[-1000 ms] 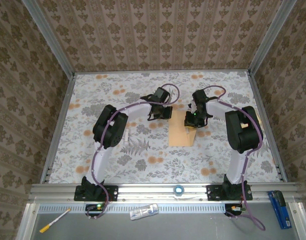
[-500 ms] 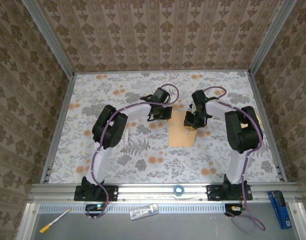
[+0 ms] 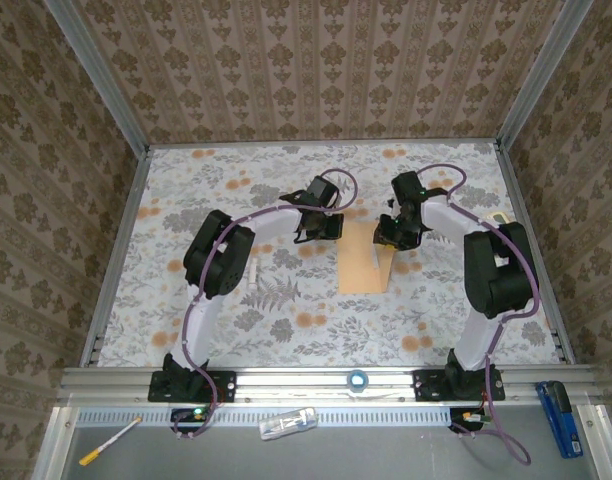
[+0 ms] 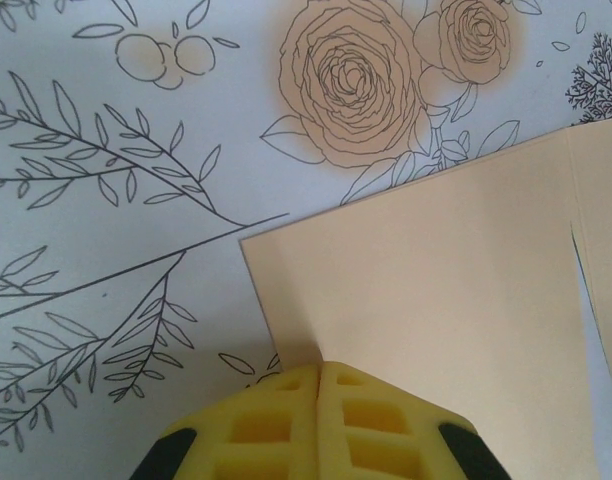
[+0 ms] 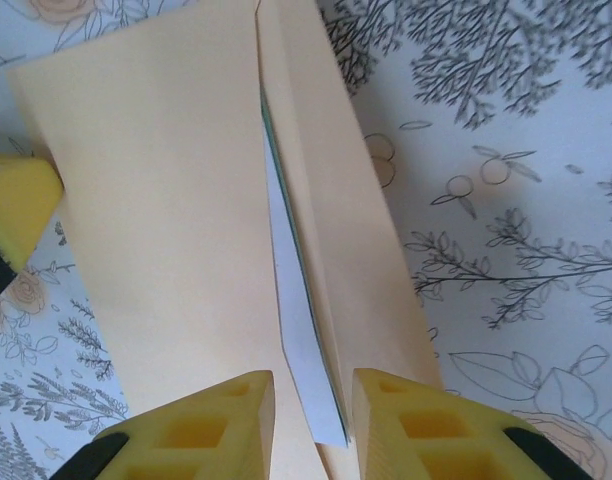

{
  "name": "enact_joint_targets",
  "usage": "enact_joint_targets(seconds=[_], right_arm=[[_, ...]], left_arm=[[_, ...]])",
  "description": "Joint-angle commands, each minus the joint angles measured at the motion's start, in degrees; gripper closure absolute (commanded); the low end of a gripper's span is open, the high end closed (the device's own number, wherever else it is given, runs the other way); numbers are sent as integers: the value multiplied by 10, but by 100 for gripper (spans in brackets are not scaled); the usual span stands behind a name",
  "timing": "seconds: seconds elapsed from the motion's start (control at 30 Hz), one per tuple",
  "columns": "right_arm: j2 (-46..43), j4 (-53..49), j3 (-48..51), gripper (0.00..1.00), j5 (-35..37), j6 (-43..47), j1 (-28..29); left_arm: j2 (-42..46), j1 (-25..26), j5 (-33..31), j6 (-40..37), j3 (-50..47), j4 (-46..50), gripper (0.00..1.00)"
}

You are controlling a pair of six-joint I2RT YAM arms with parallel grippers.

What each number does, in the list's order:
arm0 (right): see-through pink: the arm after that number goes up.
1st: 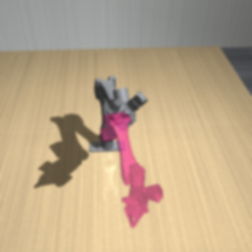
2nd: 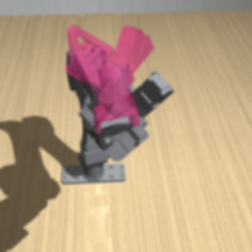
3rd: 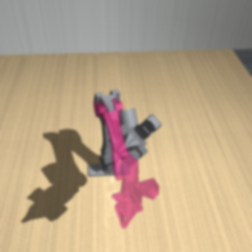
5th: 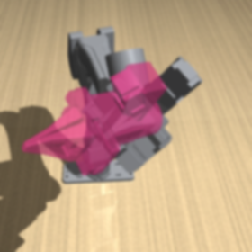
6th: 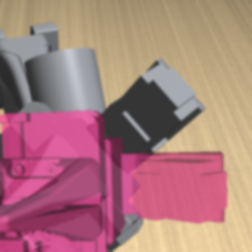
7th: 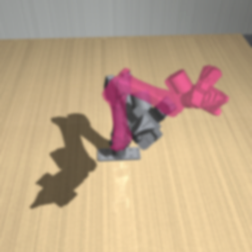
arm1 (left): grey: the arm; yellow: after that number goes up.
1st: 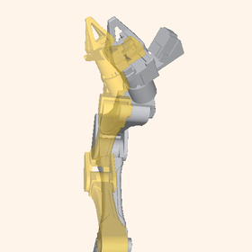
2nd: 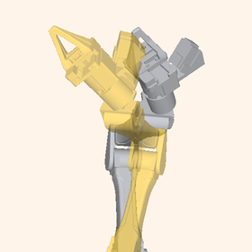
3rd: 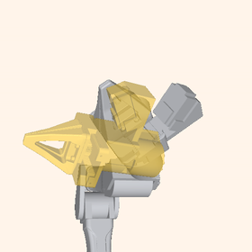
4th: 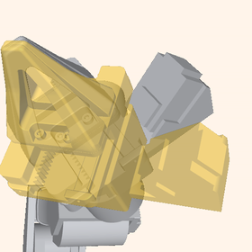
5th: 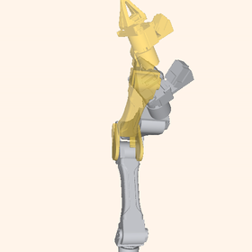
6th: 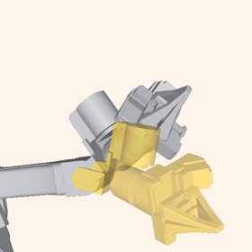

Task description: Place the letter into the envelope and seal it

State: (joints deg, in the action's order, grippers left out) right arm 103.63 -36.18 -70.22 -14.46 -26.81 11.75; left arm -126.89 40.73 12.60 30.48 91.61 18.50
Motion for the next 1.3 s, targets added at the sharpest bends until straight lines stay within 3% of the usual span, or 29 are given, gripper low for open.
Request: enact_joint_targets(seconds=[0.0, 0.33, 0.57, 0.7, 1.07, 1.27], right_arm=[[-13, -20, -12, 70, 8, 6, -2], [-43, -9, -3, 66, 0, 0, -2], [-63, -21, -24, 64, 0, 2, -2], [-67, -24, -32, 63, -1, 3, -2], [-67, -26, -44, 61, 0, -5, -3], [-75, -23, -42, 58, 0, -6, -2]], left_arm=[[9, -1, -11, 11, -19, 36, 100], [24, -6, -21, 8, -15, 40, 100], [33, -13, -14, -19, -7, 34, 93], [34, -14, -4, -36, 2, 29, 81], [40, -24, 17, -71, 34, 24, 59], [102, -34, -1, -96, 26, 37, 21]])
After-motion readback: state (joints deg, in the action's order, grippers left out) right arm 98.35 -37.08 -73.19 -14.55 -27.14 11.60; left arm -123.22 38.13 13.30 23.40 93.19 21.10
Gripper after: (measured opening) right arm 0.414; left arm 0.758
